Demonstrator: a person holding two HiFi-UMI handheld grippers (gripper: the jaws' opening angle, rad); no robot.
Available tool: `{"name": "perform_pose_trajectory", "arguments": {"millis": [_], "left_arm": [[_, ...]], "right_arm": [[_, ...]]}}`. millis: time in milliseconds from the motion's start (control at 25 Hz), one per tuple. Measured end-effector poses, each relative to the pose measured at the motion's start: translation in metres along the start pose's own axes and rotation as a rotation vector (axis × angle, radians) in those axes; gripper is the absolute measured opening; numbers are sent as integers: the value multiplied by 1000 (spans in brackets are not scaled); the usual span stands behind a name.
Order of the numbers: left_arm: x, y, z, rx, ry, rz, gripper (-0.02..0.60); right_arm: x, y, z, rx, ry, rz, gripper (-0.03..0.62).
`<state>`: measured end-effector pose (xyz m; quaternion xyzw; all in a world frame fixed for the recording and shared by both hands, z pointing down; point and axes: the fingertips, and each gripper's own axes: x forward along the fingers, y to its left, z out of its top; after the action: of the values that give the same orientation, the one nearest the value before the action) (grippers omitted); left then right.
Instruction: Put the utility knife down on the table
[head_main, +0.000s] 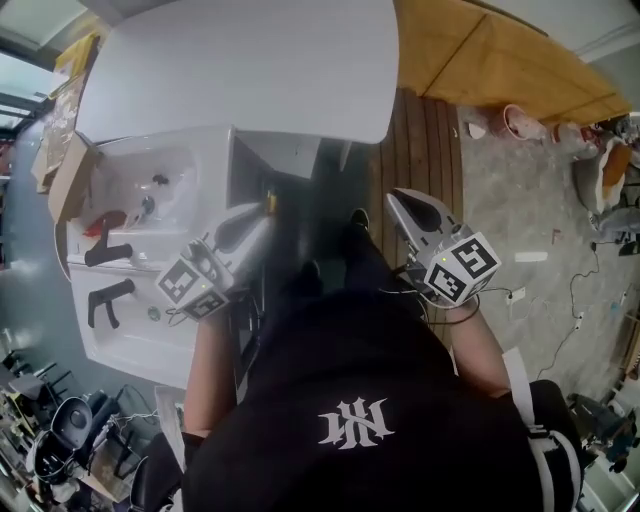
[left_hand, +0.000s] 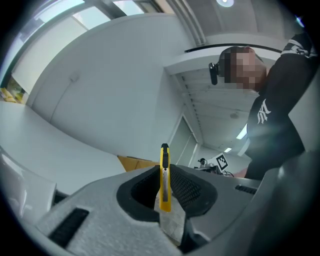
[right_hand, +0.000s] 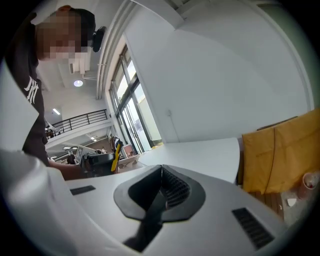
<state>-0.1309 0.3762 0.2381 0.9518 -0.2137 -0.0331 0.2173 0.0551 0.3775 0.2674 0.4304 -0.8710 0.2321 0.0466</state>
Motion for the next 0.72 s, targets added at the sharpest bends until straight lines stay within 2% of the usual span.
{"name": "perform_pose_trajectory", "arguments": {"millis": [120, 320, 600, 720], "left_arm": [[38, 13, 26, -14, -28, 42, 60], [75, 31, 67, 73, -66, 120, 60], [99, 54, 64, 57, -14, 201, 60], [103, 81, 77, 27, -32, 216, 60]], "right_arm": [[13, -42, 31, -1, -25, 60, 5], [34, -95, 65, 25, -71, 124, 5], [67, -129, 69, 56, -73, 202, 5], [90, -136, 75, 59, -66, 207, 5]]}}
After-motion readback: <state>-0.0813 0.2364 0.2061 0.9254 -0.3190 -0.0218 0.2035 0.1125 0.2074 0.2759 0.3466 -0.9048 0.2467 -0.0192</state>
